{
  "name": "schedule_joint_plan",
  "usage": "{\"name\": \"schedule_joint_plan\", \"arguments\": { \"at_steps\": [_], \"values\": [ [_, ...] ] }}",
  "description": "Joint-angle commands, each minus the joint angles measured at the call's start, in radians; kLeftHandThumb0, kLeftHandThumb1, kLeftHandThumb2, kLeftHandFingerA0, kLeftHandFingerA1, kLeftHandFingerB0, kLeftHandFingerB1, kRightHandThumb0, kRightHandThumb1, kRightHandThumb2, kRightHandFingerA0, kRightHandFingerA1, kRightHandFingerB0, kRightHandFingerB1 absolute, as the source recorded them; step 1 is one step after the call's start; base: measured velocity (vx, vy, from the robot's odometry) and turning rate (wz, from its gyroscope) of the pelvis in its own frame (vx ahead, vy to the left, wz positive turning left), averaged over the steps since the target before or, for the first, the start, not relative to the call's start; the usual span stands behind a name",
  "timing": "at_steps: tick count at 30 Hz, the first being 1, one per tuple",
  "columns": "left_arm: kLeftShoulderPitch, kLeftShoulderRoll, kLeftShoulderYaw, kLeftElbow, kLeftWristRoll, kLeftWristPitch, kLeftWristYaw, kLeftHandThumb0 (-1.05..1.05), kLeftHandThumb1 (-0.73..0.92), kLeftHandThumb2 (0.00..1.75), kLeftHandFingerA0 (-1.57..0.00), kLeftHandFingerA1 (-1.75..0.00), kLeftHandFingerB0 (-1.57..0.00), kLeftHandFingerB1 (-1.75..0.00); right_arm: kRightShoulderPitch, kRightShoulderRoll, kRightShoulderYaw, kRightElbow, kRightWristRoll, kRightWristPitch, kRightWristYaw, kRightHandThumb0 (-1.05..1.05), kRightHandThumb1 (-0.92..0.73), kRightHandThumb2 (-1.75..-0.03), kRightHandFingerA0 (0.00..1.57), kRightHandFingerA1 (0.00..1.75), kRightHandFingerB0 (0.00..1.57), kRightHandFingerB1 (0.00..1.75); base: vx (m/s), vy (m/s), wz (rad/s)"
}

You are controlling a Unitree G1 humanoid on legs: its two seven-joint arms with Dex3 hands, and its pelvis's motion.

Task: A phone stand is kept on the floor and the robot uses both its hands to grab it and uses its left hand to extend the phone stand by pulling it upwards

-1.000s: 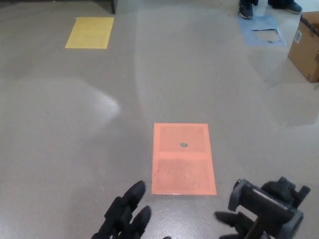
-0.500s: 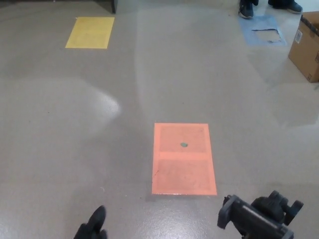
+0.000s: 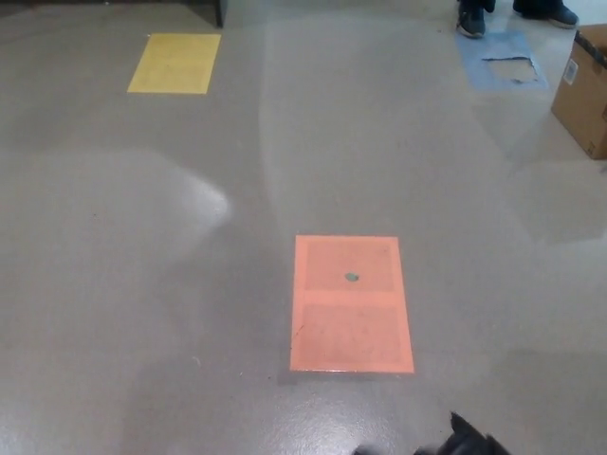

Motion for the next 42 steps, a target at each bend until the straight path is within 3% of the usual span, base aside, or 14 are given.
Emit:
{"name": "schedule_joint_plan", "arguments": {
  "at_steps": [1, 2, 9, 10, 18, 19, 20, 22, 35, 38, 39, 40, 41, 42],
  "values": [
    [0.092, 0.015, 0.090, 0.069, -0.097, -0.208, -0.121, -0.89, 0.55, 0.95, -0.13, -0.13, -0.05, -0.15, 0.295, -0.182, -0.067, -0.174, 0.106, -0.096, 0.132, -0.95, -0.63, -1.03, 0.00, 0.02, 0.00, 0.06, 0.00, 0.000, 0.00],
    [0.099, 0.010, 0.095, 0.073, -0.110, -0.212, -0.131, -0.90, 0.55, 0.96, -0.12, -0.12, -0.05, -0.15, 0.336, -0.199, -0.082, -0.186, 0.113, -0.120, 0.131, -1.05, -0.55, -0.59, 0.00, 0.00, 0.00, 0.00, 0.00, 0.000, 0.00],
    [0.116, -0.002, 0.134, 0.131, -0.110, -0.282, -0.163, -0.86, 0.56, 0.97, -0.08, -0.21, -0.02, -0.17, 0.556, -0.247, -0.142, -0.188, 0.328, -0.239, 0.205, -0.88, -0.45, -0.55, 0.00, 0.00, 0.00, 0.00, 0.00, 0.000, 0.00],
    [0.126, -0.010, 0.140, 0.139, -0.105, -0.300, -0.158, -0.83, 0.55, 0.96, -0.07, -0.24, 0.00, -0.18, 0.576, -0.225, -0.147, -0.124, 0.364, -0.309, 0.201, -0.80, -0.46, -0.91, 0.00, 0.04, 0.00, 0.16, 0.00, 0.000, 0.00],
    [0.152, -0.024, 0.163, 0.177, -0.106, -0.363, -0.176, -0.92, 0.60, 0.97, -0.10, -0.23, -0.07, -0.11, 0.514, 0.037, -0.178, 0.191, 0.483, -0.553, 0.128, -0.96, -0.58, -0.96, 0.15, 0.00, 0.02, 0.03, 0.00, 0.000, 0.00],
    [0.152, -0.021, 0.170, 0.194, -0.094, -0.401, -0.177, -0.81, 0.65, 0.67, -0.13, -0.27, -0.05, -0.21, 0.499, 0.071, -0.202, 0.202, 0.467, -0.546, 0.085, -0.96, -0.54, -0.98, 0.01, 0.00, 0.00, 0.08, 0.00, 0.000, 0.00],
    [0.150, -0.021, 0.173, 0.202, -0.088, -0.417, -0.176, -0.81, 0.65, 0.67, -0.13, -0.27, -0.05, -0.21, 0.489, 0.084, -0.214, 0.205, 0.460, -0.541, 0.067, -0.96, -0.54, -0.98, 0.01, 0.00, 0.00, 0.08, 0.00, 0.000, 0.00],
    [0.138, -0.007, 0.181, 0.242, -0.101, -0.460, -0.209, -0.79, 0.60, 0.97, -0.14, -0.36, 0.00, -0.27, 0.469, 0.097, -0.224, 0.217, 0.483, -0.540, 0.092, -0.95, -0.54, -0.96, 0.00, 0.00, 0.00, 0.11, 0.00, 0.000, 0.00],
    [0.121, 0.011, 0.209, 0.289, -0.050, -0.517, -0.212, -0.92, 0.67, 1.05, -0.09, -0.18, -0.09, -0.36, 0.398, 0.087, -0.293, 0.325, 0.310, -0.603, 0.050, -0.90, -0.59, -0.94, 0.03, 0.03, 0.00, 0.07, 0.00, 0.000, 0.00],
    [0.109, 0.015, 0.213, 0.301, -0.044, -0.531, -0.216, -0.91, 0.65, 1.05, -0.01, -0.35, -0.10, -0.42, 0.375, 0.088, -0.307, 0.348, 0.285, -0.623, 0.042, -0.88, -0.60, -0.98, 0.02, 0.07, 0.00, 0.11, 0.00, 0.000, 0.00],
    [0.105, 0.015, 0.214, 0.303, -0.047, -0.533, -0.218, -0.95, 0.74, 0.69, -0.12, -0.27, -0.17, -0.31, 0.363, 0.093, -0.309, 0.361, 0.298, -0.626, 0.048, -0.84, -0.56, -0.96, 0.04, 0.12, 0.00, 0.17, 0.00, 0.000, 0.00],
    [0.101, 0.013, 0.216, 0.307, -0.047, -0.533, -0.218, -0.95, 0.74, 0.69, -0.12, -0.27, -0.17, -0.31, 0.358, 0.094, -0.307, 0.365, 0.304, -0.625, 0.054, -0.84, -0.56, -0.96, 0.04, 0.12, 0.00, 0.17, 0.00, 0.000, 0.00],
    [0.093, 0.012, 0.219, 0.319, -0.045, -0.539, -0.218, -0.39, 0.33, 0.99, 0.00, -0.49, 0.00, -0.46, 0.357, 0.094, -0.305, 0.365, 0.312, -0.627, 0.064, -0.83, -0.56, -0.97, 0.03, 0.13, 0.00, 0.18, 0.00, 0.000, 0.00],
    [0.091, 0.010, 0.221, 0.325, -0.042, -0.542, -0.217, -0.39, 0.32, 0.98, 0.00, -0.49, 0.00, -0.46, 0.368, 0.093, -0.307, 0.347, 0.302, -0.621, 0.061, -0.86, -0.69, -0.71, 0.00, 0.24, 0.00, 0.10, 0.00, 0.000, 0.00]
  ]
}}
